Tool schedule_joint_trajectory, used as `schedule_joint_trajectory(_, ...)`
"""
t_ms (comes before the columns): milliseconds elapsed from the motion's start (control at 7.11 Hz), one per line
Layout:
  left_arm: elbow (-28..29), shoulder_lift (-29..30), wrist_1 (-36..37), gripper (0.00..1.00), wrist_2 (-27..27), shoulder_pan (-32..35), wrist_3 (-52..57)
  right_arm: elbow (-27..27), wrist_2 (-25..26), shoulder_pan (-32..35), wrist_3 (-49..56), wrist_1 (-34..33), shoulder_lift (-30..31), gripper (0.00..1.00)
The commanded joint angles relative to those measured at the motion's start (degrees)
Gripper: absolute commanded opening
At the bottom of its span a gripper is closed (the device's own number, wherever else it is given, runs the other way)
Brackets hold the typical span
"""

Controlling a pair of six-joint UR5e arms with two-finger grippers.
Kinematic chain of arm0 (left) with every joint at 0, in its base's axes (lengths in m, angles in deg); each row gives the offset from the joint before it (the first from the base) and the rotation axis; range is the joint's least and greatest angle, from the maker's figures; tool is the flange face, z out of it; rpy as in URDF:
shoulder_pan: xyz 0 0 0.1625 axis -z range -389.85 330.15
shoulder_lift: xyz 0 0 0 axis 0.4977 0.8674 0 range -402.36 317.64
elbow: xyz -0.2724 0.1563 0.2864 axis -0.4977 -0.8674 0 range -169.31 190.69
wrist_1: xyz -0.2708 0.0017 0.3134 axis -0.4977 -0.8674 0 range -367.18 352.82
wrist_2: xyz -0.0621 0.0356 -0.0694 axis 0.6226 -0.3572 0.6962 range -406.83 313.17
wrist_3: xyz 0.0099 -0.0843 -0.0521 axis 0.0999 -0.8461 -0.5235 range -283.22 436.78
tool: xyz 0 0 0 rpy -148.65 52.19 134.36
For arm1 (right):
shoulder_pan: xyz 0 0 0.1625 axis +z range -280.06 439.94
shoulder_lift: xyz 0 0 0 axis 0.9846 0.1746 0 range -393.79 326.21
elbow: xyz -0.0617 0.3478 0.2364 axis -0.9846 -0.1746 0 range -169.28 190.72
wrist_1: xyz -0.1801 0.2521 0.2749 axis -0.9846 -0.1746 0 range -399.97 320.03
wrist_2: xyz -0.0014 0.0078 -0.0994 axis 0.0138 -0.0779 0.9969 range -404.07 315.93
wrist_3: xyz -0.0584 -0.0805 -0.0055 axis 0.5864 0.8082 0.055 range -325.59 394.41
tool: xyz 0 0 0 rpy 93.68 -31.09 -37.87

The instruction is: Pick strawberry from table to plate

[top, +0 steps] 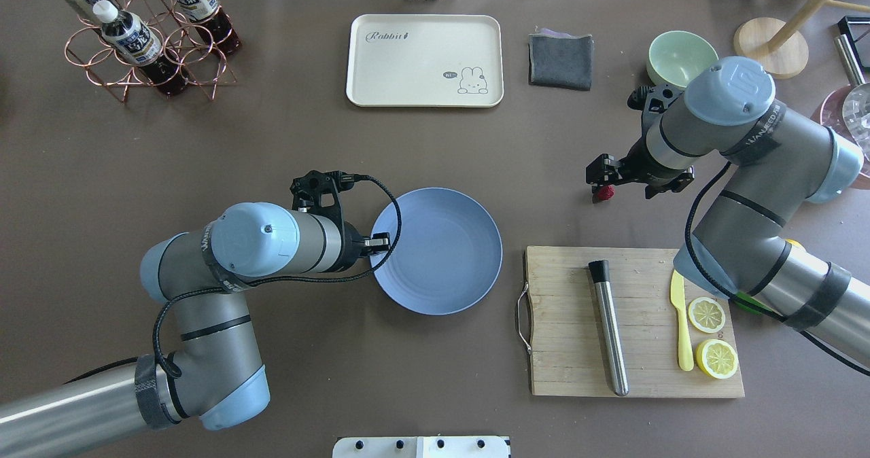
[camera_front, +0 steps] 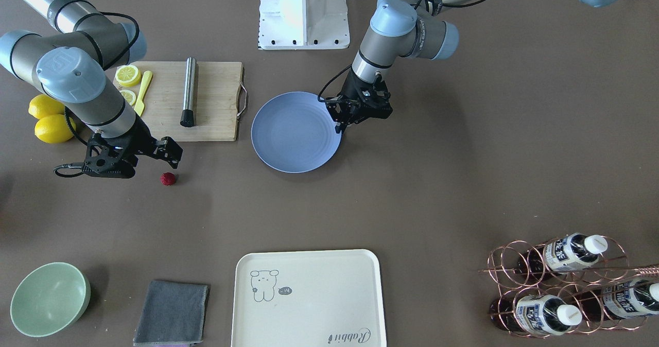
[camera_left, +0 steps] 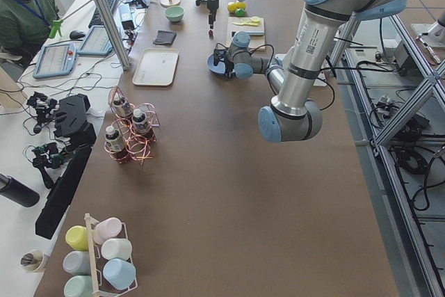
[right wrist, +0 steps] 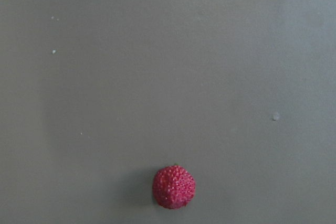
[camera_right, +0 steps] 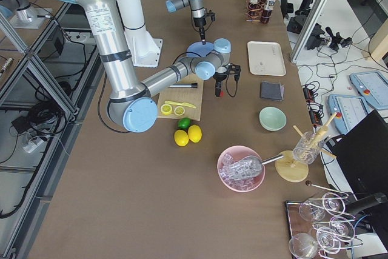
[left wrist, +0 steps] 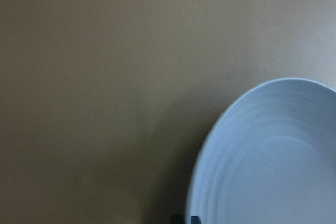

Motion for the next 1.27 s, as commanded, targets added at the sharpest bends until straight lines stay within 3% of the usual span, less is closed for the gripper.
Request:
schedule_joint_trajectory(0, -2.9, -2.2, 0.0, 0.97, 0.5, 1.0, 1.9, -1.0, 0.2, -0.3, -0.1, 0.0, -0.8, 1.00)
schedule_joint_trajectory(703, -6.1, -5.0, 0.0, 0.98, 0.6, 1.7, 4.0, -5.8, 2.3, -1.7, -0.1, 2.8, -2.2, 1.00)
schedule_joint_trajectory(844, -6.4, -5.0, 0.0, 0.98, 0.7, 1.8, 4.0, -6.0, 2.6, -2.0, -0.1, 2.9, -2.3, 0.96)
schedule_joint_trajectory(1125, -9.0, -7.4, 0.0, 0.98, 2.3, 2.6, 8.3, -6.0, 3.3, -2.6, -1.7, 3.0, -2.4, 0.01)
